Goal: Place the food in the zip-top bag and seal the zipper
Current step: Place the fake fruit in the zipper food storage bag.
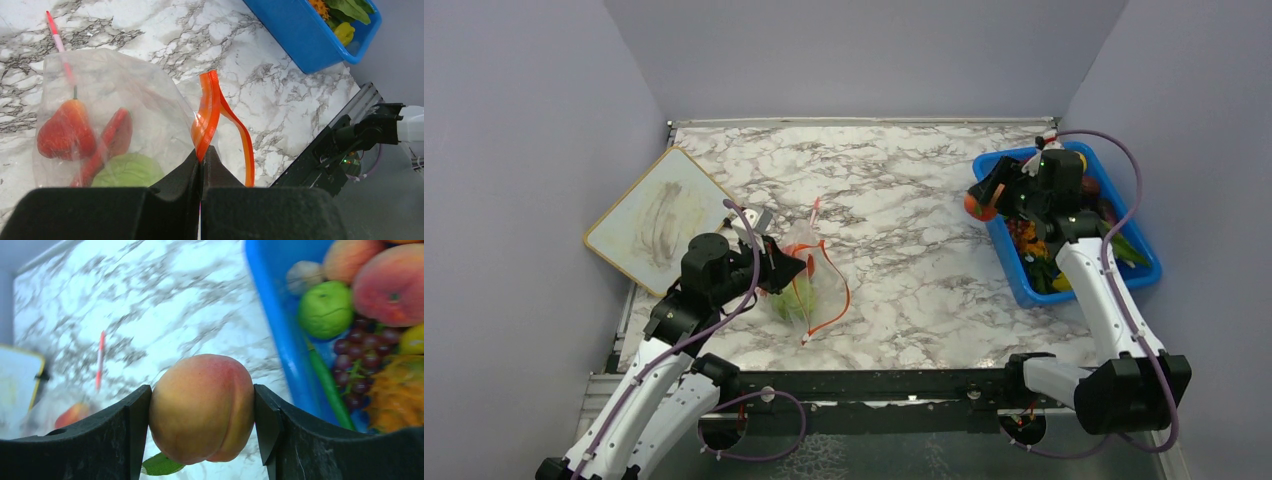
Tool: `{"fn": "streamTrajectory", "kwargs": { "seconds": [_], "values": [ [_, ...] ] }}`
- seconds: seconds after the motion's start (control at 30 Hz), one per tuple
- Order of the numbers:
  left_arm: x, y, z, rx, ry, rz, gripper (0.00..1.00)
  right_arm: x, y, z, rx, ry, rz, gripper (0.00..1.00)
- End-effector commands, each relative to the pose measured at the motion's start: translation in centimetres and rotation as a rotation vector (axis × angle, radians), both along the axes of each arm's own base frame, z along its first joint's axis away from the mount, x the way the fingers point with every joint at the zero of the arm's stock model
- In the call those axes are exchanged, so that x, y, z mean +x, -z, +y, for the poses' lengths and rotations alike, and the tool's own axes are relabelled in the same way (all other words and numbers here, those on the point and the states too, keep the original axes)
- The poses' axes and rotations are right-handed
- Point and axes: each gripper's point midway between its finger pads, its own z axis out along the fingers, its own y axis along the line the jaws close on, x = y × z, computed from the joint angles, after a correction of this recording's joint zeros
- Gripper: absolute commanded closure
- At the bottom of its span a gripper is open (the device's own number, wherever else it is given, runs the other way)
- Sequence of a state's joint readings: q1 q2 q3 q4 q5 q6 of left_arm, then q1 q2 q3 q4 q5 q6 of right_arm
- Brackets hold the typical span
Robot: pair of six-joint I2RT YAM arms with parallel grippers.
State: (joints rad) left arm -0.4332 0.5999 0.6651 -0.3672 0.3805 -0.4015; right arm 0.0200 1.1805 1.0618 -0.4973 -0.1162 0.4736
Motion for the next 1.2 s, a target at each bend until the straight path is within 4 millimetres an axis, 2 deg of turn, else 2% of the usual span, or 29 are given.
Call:
{"fn": "streamTrajectory", "kwargs": {
  "seconds": [0.0, 0.13, 0.27, 0.43, 0.5, 0.67, 0.83, 1.03, 1.17],
  "values": [
    [0.1, -0.5, -0.3, -0.023, 0.01, -0.019, 1.0, -2.0, -1.4, 5.8, 0.058, -0.267, -0.079, 0.54],
    [0.2, -0.5, -0.3, -0.028, 0.0, -0.009, 1.0, -4.1, -1.0, 10.2, 0.094, -0.402, -0.074, 0.54],
    [0.4, -0.4, -0.2, -0.033, -0.016, 0.005, 1.0, -6.6, -1.6, 14.9, 0.154, -0.536, -0.11, 0.54],
    [0.7, -0.3, -0.2, -0.031, -0.029, 0.017, 1.0, -10.8, -1.9, 21.9, 0.192, -0.757, -0.131, 0.54],
    [0.7, -0.4, -0.3, -0.036, -0.029, 0.021, 1.0, -12.0, -2.2, 23.7, 0.203, -0.81, -0.141, 0.54],
    [0.5, -1.1, -0.5, -0.067, -0.029, 0.041, 1.0, -15.3, -3.8, 27.8, 0.249, -0.932, -0.193, 0.54],
    [0.3, -2.6, -0.9, -0.106, -0.02, 0.046, 1.0, -17.8, -3.2, 31.4, 0.243, -1.019, -0.186, 0.54],
    [0.0, -3.6, -1.4, -0.121, 0.014, 0.069, 1.0, -18.3, -1.2, 34.5, 0.179, -1.038, -0.149, 0.53],
    [-0.3, -4.1, -1.6, -0.133, 0.027, 0.074, 1.0, -17.7, -0.1, 35.1, 0.137, -1.004, -0.141, 0.52]
  ]
}}
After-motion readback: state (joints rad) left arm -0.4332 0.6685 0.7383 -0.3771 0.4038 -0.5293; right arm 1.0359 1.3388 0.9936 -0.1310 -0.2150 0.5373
